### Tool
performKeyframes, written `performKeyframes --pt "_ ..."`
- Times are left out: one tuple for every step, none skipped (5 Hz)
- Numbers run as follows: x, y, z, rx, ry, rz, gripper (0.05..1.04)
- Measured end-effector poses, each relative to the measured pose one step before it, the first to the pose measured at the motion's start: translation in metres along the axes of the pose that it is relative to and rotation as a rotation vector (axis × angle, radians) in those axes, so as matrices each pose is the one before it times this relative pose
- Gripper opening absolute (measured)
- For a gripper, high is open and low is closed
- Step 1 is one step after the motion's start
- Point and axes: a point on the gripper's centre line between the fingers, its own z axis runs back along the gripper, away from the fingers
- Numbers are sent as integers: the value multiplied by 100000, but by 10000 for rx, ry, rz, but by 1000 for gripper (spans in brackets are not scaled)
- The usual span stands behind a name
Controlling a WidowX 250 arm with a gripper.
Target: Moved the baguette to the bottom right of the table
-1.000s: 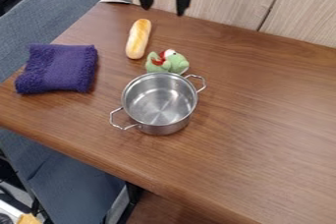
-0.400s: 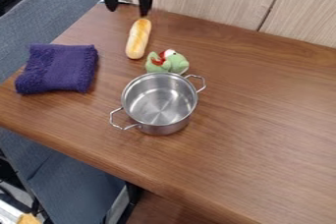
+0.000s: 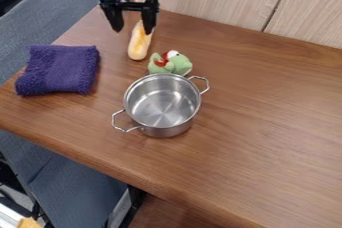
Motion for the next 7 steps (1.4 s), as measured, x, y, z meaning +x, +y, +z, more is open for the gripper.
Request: performKeyframes --pt "22 -854 -327 -116 -54 -229 1001" --pt "-364 -580 -1666 370 401 -188 1001" --pt "189 -214 -766 602 130 -89 1001" --pt "212 77 -145 314 -2 29 945" --pt "174 -126 -91 5 -139 121 687" --pt "-70 52 -64 37 18 20 657" --pt "31 148 69 126 37 42 657"
